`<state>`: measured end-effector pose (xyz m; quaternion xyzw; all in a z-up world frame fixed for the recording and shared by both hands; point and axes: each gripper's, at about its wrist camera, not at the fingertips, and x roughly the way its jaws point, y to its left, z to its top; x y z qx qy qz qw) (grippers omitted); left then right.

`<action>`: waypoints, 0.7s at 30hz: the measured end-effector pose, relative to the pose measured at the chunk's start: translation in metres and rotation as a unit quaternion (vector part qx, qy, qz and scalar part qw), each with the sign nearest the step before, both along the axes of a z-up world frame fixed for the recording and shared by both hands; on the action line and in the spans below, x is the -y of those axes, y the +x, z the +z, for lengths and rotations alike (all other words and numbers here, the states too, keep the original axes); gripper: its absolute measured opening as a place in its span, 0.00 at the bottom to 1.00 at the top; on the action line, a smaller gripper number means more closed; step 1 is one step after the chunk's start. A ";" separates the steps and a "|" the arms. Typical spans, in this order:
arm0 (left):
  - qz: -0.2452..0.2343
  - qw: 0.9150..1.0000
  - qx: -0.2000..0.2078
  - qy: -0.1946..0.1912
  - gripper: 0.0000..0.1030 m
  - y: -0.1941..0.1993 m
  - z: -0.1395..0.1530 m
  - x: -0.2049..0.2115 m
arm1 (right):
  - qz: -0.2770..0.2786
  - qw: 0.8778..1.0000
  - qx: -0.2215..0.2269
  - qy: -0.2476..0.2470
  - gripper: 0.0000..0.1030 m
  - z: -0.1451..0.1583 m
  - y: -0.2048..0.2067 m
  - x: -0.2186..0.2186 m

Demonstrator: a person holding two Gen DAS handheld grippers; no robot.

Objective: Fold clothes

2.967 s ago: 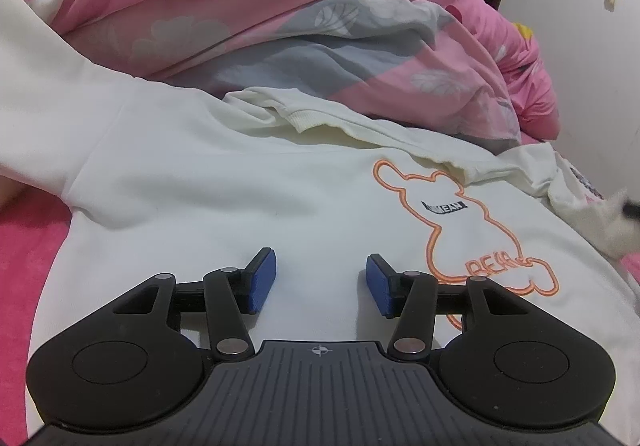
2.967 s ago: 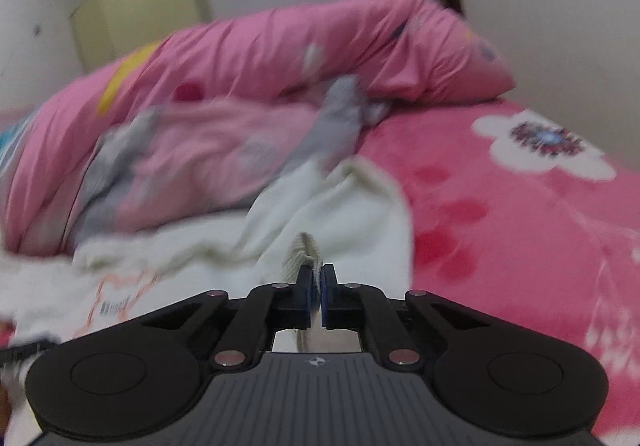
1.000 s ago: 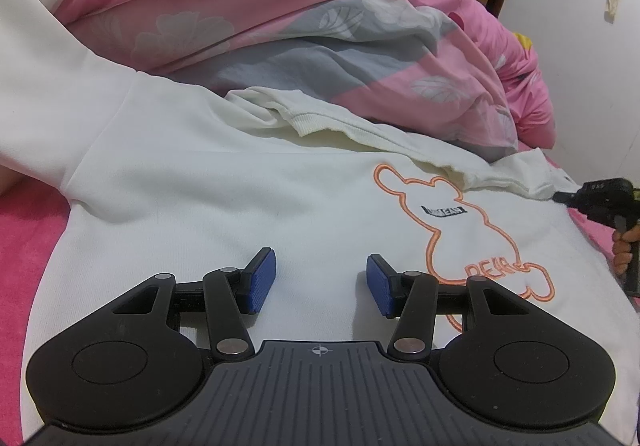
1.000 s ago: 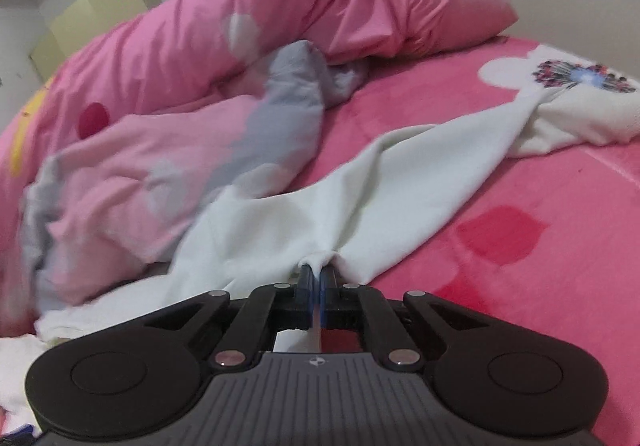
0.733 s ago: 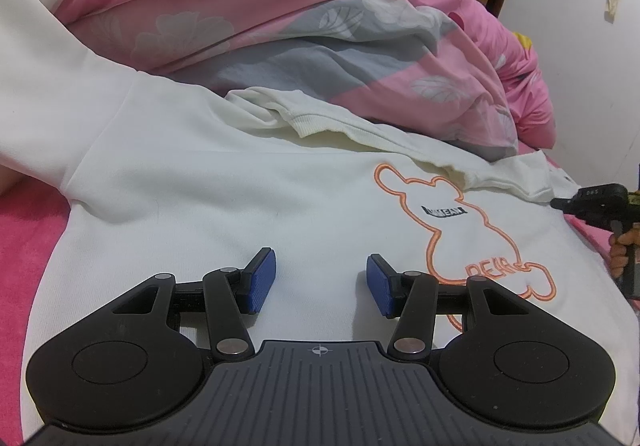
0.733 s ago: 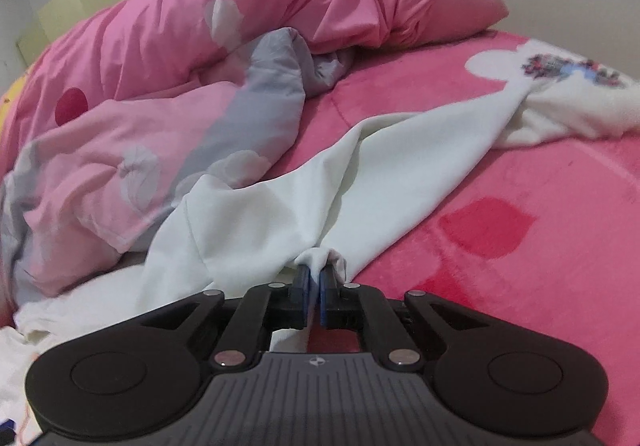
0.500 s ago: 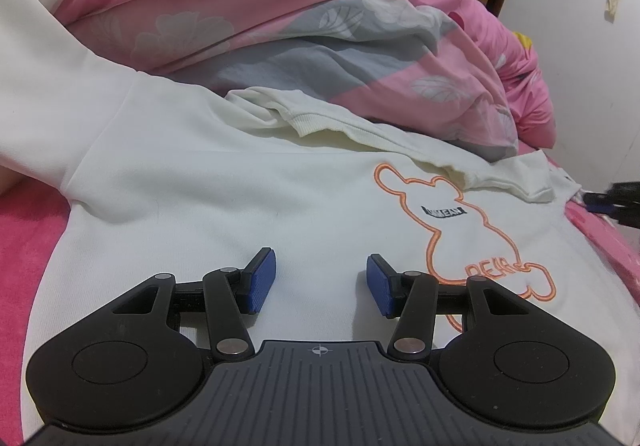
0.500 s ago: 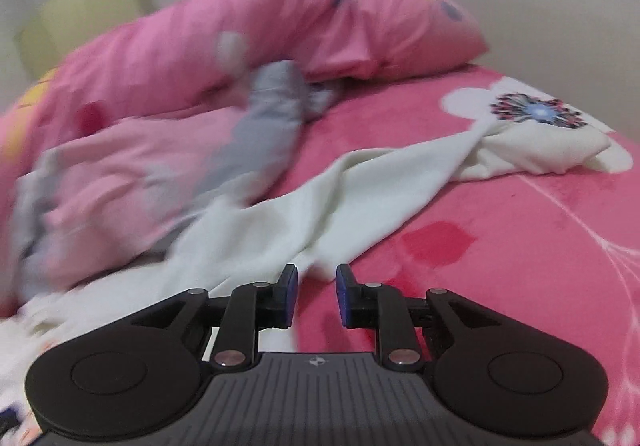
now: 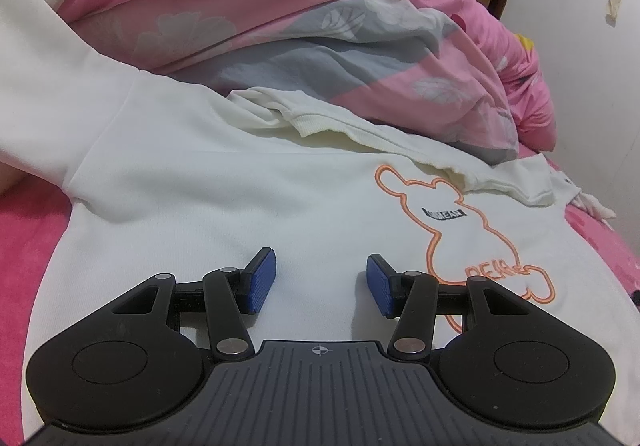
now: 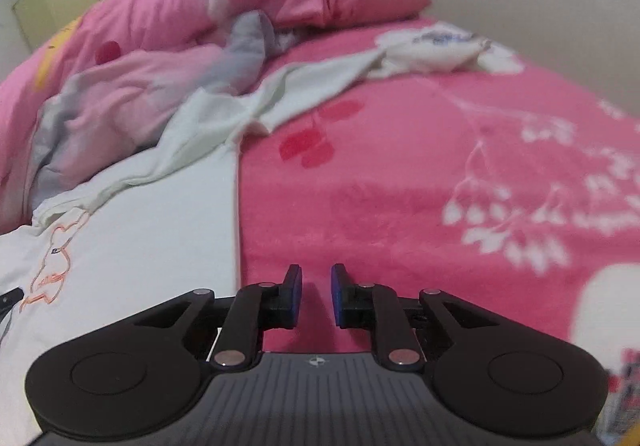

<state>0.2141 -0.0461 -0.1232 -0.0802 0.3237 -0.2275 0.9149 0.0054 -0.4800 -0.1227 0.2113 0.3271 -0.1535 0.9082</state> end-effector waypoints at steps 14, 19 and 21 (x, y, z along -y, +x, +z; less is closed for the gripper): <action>0.001 1.000 0.000 -0.001 0.49 0.000 0.000 0.000 | 0.160 0.967 -0.092 -0.177 0.19 0.005 -0.061 -0.074; 0.001 1.000 -0.001 -0.006 0.49 0.001 0.000 -0.002 | 0.206 0.962 -0.036 -0.176 0.19 0.020 -0.057 -0.105; 0.001 1.000 -0.002 -0.009 0.49 0.001 -0.001 -0.002 | 0.242 0.953 -0.041 -0.177 0.18 0.012 -0.053 -0.119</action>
